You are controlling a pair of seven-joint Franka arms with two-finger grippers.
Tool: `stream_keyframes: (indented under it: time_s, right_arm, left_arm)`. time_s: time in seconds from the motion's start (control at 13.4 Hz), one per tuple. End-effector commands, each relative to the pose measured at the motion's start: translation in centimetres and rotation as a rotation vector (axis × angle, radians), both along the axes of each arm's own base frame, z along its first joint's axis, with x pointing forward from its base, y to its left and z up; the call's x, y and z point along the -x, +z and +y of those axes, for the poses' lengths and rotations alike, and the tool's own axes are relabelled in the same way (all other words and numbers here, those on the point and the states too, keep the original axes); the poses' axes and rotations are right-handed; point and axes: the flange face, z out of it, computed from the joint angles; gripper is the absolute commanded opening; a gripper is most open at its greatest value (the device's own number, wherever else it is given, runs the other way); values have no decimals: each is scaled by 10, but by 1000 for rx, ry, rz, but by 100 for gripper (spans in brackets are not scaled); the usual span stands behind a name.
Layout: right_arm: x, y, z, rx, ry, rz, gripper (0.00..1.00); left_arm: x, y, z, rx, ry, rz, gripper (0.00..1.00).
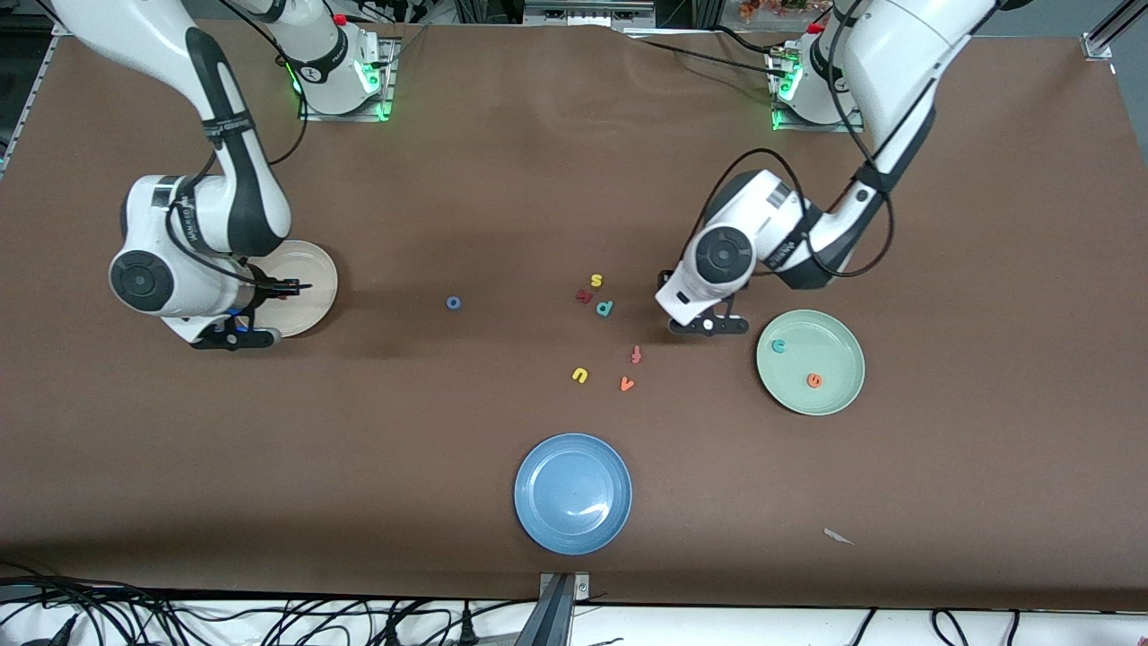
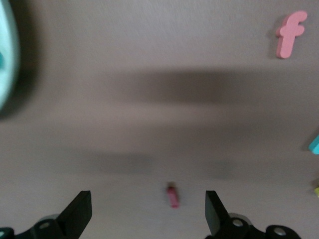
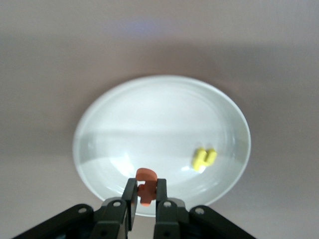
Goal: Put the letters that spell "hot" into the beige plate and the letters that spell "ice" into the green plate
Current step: 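Release the orange letter in the beige plate while the left grasps pink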
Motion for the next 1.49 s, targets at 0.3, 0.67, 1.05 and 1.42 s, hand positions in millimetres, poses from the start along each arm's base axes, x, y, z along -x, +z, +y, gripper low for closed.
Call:
stream_keyframes:
  time_s: [0.3, 0.67, 1.05, 1.42]
  right_arm:
    - [22, -44, -4, -6, 17, 4, 52]
    - [17, -20, 4, -14, 1, -1, 98]
    - [-1, 18, 85, -12, -50, -70, 98]
    - [3, 21, 195, -63, -49, -156, 97]
  left_arm:
    - [49, -32, -11, 45, 76, 11, 94]
    - [60, -37, -16, 59, 49, 18, 61]
    - [60, -43, -6, 66, 5, 29, 49]
    - [60, -46, -6, 69, 5, 33, 9]
